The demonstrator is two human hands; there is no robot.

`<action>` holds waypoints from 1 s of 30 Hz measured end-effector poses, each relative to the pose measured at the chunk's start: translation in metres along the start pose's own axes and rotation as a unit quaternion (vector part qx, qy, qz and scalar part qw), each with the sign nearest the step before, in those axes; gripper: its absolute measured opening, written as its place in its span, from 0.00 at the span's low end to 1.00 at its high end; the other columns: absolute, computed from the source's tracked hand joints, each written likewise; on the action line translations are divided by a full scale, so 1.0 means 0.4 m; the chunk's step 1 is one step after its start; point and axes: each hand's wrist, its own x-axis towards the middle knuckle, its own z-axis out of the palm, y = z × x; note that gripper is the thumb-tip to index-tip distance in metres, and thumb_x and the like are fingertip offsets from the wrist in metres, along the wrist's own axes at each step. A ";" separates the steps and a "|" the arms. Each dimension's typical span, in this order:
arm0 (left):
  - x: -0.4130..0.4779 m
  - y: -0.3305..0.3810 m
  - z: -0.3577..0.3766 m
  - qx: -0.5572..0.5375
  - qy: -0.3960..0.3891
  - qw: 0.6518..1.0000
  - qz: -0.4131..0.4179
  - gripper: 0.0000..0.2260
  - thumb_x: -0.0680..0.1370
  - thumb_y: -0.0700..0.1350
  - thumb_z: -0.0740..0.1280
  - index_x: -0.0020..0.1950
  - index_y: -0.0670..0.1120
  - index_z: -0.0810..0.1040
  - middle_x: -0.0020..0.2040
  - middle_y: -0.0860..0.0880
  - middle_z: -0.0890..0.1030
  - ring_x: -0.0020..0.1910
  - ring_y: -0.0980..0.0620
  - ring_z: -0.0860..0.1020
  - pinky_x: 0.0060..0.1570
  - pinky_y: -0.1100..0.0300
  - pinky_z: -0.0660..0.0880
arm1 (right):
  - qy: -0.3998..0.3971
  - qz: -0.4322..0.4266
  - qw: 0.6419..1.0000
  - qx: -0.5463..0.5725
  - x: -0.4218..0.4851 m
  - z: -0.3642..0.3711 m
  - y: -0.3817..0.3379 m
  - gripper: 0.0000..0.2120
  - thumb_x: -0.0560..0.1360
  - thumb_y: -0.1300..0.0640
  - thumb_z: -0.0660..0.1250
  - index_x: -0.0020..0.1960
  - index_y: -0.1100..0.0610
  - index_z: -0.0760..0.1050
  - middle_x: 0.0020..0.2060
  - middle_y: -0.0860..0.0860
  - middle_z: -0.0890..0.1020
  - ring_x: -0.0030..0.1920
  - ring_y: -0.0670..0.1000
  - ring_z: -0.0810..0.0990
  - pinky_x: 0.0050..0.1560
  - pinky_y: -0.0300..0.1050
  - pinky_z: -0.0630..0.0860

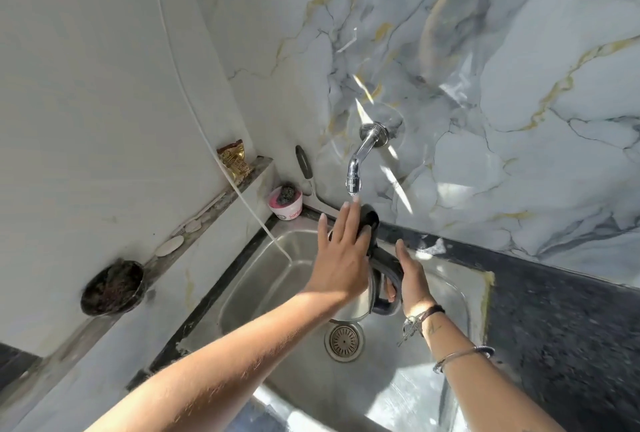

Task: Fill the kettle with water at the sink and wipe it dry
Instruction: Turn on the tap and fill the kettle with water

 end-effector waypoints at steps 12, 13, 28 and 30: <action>0.068 0.066 -0.010 -0.049 0.105 0.980 0.162 0.32 0.70 0.45 0.67 0.73 0.43 0.62 0.77 0.39 0.62 0.74 0.41 0.65 0.71 0.31 0.54 | -0.060 0.001 0.990 0.124 0.065 0.000 0.035 0.23 0.83 0.43 0.52 0.65 0.55 0.77 0.59 0.58 0.82 0.60 0.51 0.82 0.61 0.50 0.78; 0.076 0.055 -0.017 -0.103 0.128 0.980 0.109 0.29 0.73 0.46 0.63 0.73 0.43 0.62 0.77 0.41 0.63 0.74 0.44 0.64 0.73 0.35 0.52 | -0.072 0.013 0.989 0.132 0.072 -0.005 0.039 0.28 0.82 0.40 0.52 0.63 0.59 0.79 0.55 0.59 0.85 0.56 0.54 0.84 0.56 0.48 0.80; 0.422 -0.099 -0.007 -0.051 -0.067 0.974 -0.210 0.14 0.72 0.56 0.70 0.41 0.45 0.74 0.37 0.47 0.75 0.43 0.42 0.77 0.49 0.51 0.67 | -0.031 0.007 0.996 0.088 0.197 -0.015 0.042 0.29 0.83 0.42 0.50 0.60 0.63 0.80 0.51 0.59 0.87 0.53 0.56 0.85 0.48 0.44 0.81; 0.440 -0.106 -0.007 -0.057 -0.095 0.968 -0.227 0.12 0.71 0.51 0.72 0.42 0.44 0.76 0.35 0.48 0.76 0.38 0.45 0.78 0.43 0.55 0.73 | -0.030 -0.003 0.996 0.089 0.213 -0.013 0.035 0.26 0.84 0.45 0.50 0.57 0.61 0.81 0.47 0.55 0.88 0.49 0.53 0.86 0.46 0.44 0.81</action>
